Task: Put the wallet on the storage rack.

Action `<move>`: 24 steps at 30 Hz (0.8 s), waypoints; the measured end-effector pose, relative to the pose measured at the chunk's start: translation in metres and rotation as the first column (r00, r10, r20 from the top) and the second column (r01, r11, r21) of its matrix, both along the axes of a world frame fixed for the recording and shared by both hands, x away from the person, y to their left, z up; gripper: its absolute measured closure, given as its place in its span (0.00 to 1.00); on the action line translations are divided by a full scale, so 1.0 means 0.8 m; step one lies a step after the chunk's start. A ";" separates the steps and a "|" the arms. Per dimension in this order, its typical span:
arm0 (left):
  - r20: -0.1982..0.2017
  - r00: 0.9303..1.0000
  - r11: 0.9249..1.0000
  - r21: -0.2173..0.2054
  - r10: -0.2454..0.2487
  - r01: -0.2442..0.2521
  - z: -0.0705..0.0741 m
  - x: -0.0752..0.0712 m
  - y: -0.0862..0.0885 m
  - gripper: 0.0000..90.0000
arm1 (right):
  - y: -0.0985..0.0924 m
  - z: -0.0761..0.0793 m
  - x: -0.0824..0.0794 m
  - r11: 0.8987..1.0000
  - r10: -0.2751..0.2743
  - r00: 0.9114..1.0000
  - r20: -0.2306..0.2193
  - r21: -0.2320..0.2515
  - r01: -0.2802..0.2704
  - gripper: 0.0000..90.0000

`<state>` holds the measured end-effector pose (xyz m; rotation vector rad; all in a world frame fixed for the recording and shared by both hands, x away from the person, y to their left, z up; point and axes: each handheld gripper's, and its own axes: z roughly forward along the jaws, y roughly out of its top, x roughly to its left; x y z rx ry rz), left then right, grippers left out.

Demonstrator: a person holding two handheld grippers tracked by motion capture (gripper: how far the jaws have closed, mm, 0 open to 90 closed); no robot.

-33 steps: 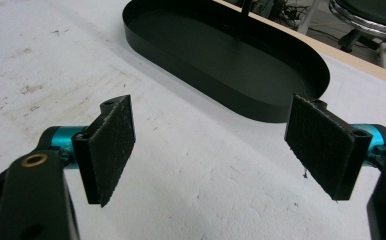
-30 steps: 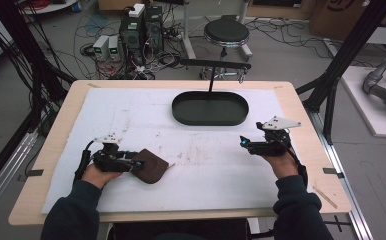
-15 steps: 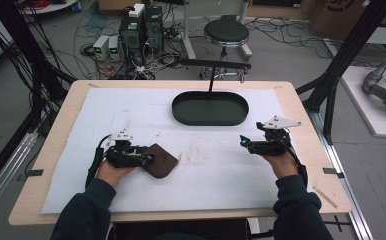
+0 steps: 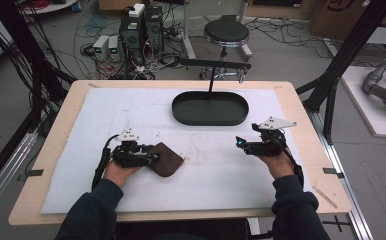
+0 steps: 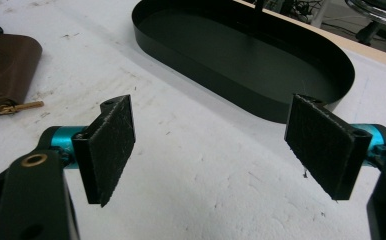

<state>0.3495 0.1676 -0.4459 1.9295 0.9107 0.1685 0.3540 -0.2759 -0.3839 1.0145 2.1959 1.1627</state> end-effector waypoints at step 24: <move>0.254 0.934 0.968 -0.053 0.251 -0.246 0.037 -0.010 0.090 0.26 | 0.149 -0.030 0.006 0.960 0.277 0.957 -0.083 0.071 -0.272 0.23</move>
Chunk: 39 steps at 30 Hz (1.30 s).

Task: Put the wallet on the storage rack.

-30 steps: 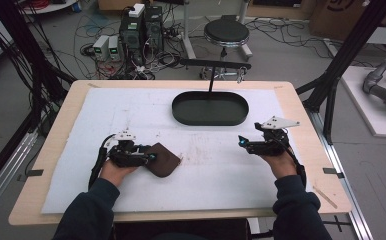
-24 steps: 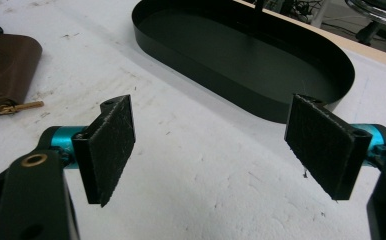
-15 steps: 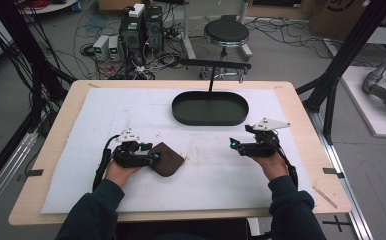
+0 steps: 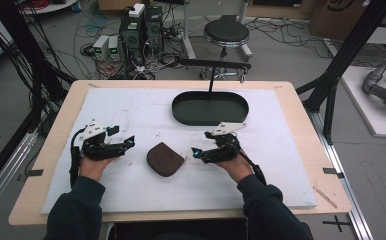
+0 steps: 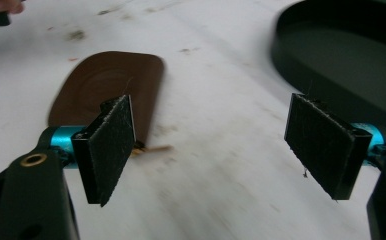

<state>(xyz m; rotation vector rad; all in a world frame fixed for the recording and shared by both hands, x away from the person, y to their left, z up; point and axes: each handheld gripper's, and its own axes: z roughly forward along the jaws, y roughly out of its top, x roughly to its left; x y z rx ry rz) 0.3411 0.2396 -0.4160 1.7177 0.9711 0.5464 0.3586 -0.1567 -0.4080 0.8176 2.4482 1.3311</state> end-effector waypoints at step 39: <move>0.008 0.999 0.999 -0.011 0.047 -0.047 -0.005 -0.002 0.021 0.27 | 0.048 0.003 0.020 0.991 0.123 0.989 -0.086 -0.041 -0.127 0.87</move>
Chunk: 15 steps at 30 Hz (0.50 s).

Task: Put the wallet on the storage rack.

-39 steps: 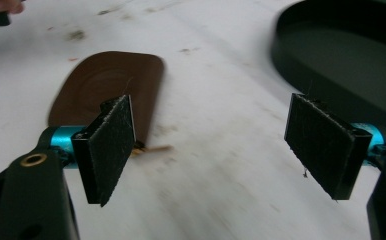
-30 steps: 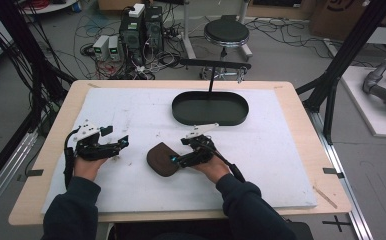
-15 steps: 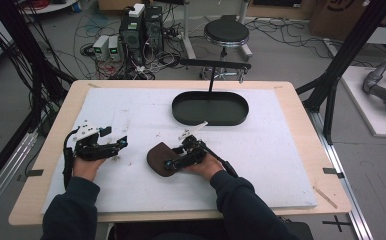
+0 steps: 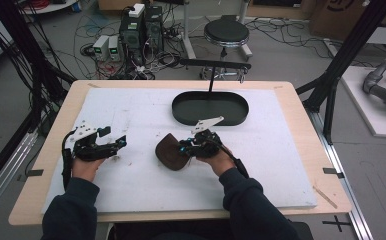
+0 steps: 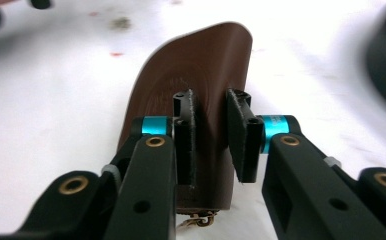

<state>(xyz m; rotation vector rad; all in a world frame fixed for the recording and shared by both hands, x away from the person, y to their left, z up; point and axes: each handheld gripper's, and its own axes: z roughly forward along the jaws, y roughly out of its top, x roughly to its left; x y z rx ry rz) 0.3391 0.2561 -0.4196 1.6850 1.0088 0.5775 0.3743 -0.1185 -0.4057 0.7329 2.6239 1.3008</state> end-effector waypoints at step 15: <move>0.003 1.000 1.000 -0.018 0.001 -0.001 0.000 0.001 0.000 0.27 | -0.054 0.033 0.002 0.979 -0.162 0.968 0.191 -0.091 0.182 0.91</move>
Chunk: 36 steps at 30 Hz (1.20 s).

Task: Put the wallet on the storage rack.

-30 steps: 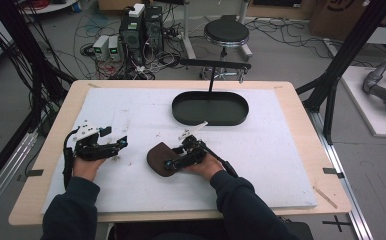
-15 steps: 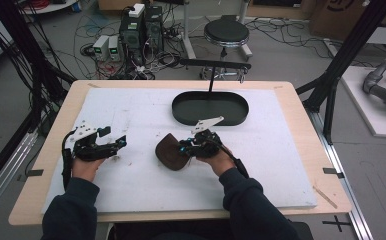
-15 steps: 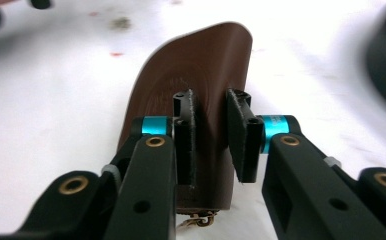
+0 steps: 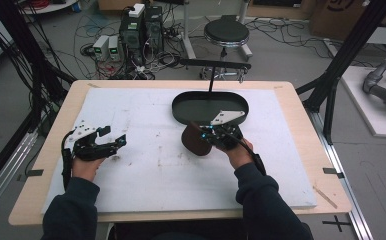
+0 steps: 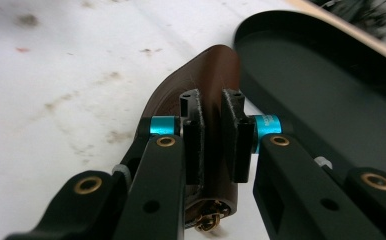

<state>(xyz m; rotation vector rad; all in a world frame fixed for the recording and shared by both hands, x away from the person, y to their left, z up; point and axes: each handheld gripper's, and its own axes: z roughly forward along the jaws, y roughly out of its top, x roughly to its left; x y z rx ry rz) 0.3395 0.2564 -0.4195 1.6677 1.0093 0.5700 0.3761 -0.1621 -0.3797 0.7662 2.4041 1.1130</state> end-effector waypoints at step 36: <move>-0.005 1.000 1.000 0.000 -0.002 0.002 0.000 0.000 0.000 0.27 | 0.009 -0.007 -0.036 0.979 0.180 0.983 0.018 0.092 -0.181 0.70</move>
